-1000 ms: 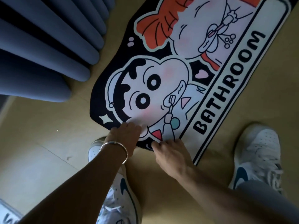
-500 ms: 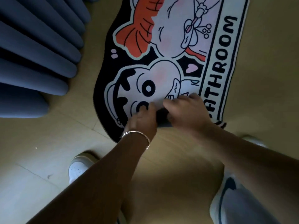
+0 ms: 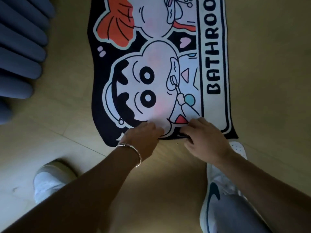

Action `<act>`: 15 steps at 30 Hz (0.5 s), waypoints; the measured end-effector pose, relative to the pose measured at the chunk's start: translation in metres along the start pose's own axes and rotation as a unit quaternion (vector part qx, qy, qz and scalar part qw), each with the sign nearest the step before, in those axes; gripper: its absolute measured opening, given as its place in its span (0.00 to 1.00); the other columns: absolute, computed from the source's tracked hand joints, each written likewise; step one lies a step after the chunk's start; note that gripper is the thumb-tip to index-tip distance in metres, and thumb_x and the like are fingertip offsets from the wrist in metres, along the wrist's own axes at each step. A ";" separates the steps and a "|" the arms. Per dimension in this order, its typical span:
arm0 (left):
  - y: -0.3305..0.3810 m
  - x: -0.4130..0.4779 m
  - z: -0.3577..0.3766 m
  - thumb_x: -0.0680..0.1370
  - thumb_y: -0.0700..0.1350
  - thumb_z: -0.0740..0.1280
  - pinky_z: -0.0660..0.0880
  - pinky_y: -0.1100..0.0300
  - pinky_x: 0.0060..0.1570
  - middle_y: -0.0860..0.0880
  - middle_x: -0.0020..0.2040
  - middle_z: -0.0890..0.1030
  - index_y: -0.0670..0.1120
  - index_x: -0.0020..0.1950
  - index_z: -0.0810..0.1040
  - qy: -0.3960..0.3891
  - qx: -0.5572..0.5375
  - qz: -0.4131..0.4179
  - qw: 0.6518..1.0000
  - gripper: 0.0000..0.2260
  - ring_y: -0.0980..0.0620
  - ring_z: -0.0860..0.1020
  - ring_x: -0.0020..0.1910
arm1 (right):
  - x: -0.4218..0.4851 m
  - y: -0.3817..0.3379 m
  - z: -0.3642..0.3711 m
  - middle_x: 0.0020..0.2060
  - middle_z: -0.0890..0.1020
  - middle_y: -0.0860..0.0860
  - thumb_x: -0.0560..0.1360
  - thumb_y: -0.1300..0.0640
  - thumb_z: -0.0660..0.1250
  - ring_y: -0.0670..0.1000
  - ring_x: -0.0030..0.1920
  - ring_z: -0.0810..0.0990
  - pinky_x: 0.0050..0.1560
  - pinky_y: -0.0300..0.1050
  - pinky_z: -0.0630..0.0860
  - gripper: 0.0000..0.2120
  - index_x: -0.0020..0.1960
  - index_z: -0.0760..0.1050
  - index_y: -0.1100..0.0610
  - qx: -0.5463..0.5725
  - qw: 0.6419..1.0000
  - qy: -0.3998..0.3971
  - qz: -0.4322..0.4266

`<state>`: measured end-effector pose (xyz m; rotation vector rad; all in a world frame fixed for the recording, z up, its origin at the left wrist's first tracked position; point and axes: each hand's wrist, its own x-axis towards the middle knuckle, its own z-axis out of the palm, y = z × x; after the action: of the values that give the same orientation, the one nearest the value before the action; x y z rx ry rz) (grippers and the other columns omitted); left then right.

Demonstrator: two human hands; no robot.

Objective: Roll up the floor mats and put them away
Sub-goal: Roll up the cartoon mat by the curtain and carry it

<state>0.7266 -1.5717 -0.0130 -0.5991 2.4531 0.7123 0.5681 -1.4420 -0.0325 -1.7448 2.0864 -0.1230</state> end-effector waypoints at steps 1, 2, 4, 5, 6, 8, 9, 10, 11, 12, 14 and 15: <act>-0.003 -0.002 0.002 0.81 0.47 0.57 0.75 0.55 0.56 0.51 0.59 0.70 0.51 0.67 0.67 0.003 -0.003 0.001 1.000 0.14 0.52 0.70 0.59 | -0.002 0.000 0.004 0.38 0.79 0.55 0.63 0.60 0.75 0.57 0.40 0.78 0.35 0.48 0.75 0.11 0.45 0.81 0.57 0.014 1.000 -0.010 0.008; -0.006 -0.003 0.004 0.82 0.48 0.56 0.75 0.54 0.56 0.52 0.58 0.71 0.51 0.66 0.68 0.007 -0.009 0.002 1.000 0.13 0.53 0.70 0.59 | -0.001 0.001 0.006 0.38 0.79 0.54 0.66 0.57 0.75 0.56 0.41 0.77 0.36 0.48 0.75 0.08 0.45 0.82 0.57 0.031 0.999 -0.008 0.014; -0.010 -0.002 0.003 0.82 0.47 0.55 0.75 0.54 0.56 0.52 0.57 0.72 0.51 0.64 0.70 0.005 -0.025 0.000 1.000 0.11 0.54 0.71 0.58 | -0.001 0.002 0.006 0.39 0.79 0.52 0.72 0.49 0.68 0.54 0.41 0.76 0.39 0.46 0.75 0.10 0.45 0.82 0.55 0.068 0.997 0.002 0.023; -0.010 -0.001 0.002 0.82 0.47 0.55 0.75 0.55 0.56 0.53 0.56 0.72 0.51 0.63 0.70 0.003 -0.034 -0.003 0.999 0.11 0.54 0.72 0.57 | 0.000 0.003 0.005 0.38 0.80 0.51 0.74 0.46 0.63 0.53 0.41 0.76 0.39 0.45 0.74 0.15 0.45 0.82 0.55 0.083 0.996 0.005 0.024; -0.010 0.001 0.000 0.82 0.46 0.55 0.75 0.55 0.55 0.53 0.54 0.73 0.51 0.62 0.70 0.002 -0.044 -0.006 0.999 0.10 0.54 0.73 0.55 | 0.001 0.003 0.004 0.38 0.80 0.51 0.75 0.45 0.60 0.52 0.41 0.77 0.40 0.44 0.74 0.17 0.47 0.82 0.55 0.092 0.995 0.012 0.023; -0.007 0.002 -0.002 0.82 0.44 0.56 0.76 0.57 0.49 0.55 0.46 0.73 0.52 0.58 0.68 0.021 -0.065 -0.016 0.998 0.07 0.54 0.75 0.48 | 0.005 0.001 0.000 0.39 0.82 0.51 0.75 0.46 0.62 0.51 0.39 0.79 0.40 0.43 0.74 0.15 0.51 0.80 0.56 0.098 0.994 0.026 0.034; -0.005 0.003 -0.004 0.82 0.43 0.56 0.76 0.57 0.45 0.55 0.42 0.72 0.51 0.56 0.66 0.038 -0.073 -0.025 0.996 0.06 0.54 0.76 0.43 | 0.008 -0.003 0.000 0.38 0.82 0.51 0.76 0.50 0.65 0.51 0.38 0.80 0.40 0.43 0.75 0.11 0.52 0.78 0.57 0.101 0.993 0.040 0.046; -0.005 0.004 -0.005 0.81 0.41 0.57 0.76 0.58 0.42 0.55 0.40 0.72 0.51 0.56 0.65 0.054 -0.066 -0.034 0.996 0.07 0.54 0.76 0.40 | 0.011 -0.007 0.002 0.38 0.82 0.51 0.75 0.55 0.68 0.51 0.36 0.80 0.39 0.43 0.75 0.07 0.51 0.77 0.57 0.100 0.992 0.061 0.049; -0.005 0.005 -0.005 0.80 0.38 0.57 0.76 0.57 0.40 0.54 0.41 0.73 0.51 0.57 0.64 0.068 -0.045 -0.036 0.996 0.10 0.53 0.77 0.39 | 0.013 -0.011 0.004 0.37 0.81 0.51 0.74 0.60 0.70 0.51 0.34 0.80 0.38 0.43 0.74 0.04 0.49 0.77 0.57 0.087 0.992 0.084 0.045; -0.006 0.006 -0.004 0.78 0.36 0.58 0.77 0.56 0.38 0.53 0.43 0.74 0.49 0.58 0.65 0.088 -0.017 -0.024 0.996 0.12 0.51 0.78 0.38 | 0.015 -0.014 0.006 0.37 0.80 0.51 0.72 0.63 0.70 0.51 0.33 0.79 0.37 0.43 0.72 0.05 0.47 0.77 0.57 0.066 0.992 0.102 0.039; -0.010 0.012 0.001 0.72 0.32 0.58 0.75 0.56 0.28 0.47 0.43 0.77 0.44 0.55 0.72 0.142 0.027 0.023 0.989 0.14 0.47 0.78 0.35 | 0.015 -0.013 0.010 0.38 0.80 0.51 0.69 0.66 0.72 0.52 0.35 0.79 0.38 0.45 0.72 0.08 0.45 0.80 0.56 0.020 0.992 0.123 0.022; -0.013 0.014 0.004 0.70 0.32 0.59 0.74 0.56 0.26 0.45 0.41 0.77 0.42 0.51 0.75 0.162 0.045 0.040 0.985 0.13 0.46 0.78 0.33 | 0.015 -0.012 0.010 0.39 0.81 0.51 0.68 0.65 0.73 0.53 0.37 0.79 0.39 0.47 0.72 0.08 0.45 0.81 0.55 0.003 0.991 0.130 0.015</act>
<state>0.7243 -1.5830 -0.0280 -0.6267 2.8064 0.5664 0.5809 -1.4570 -0.0420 -1.7732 2.2906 -0.3654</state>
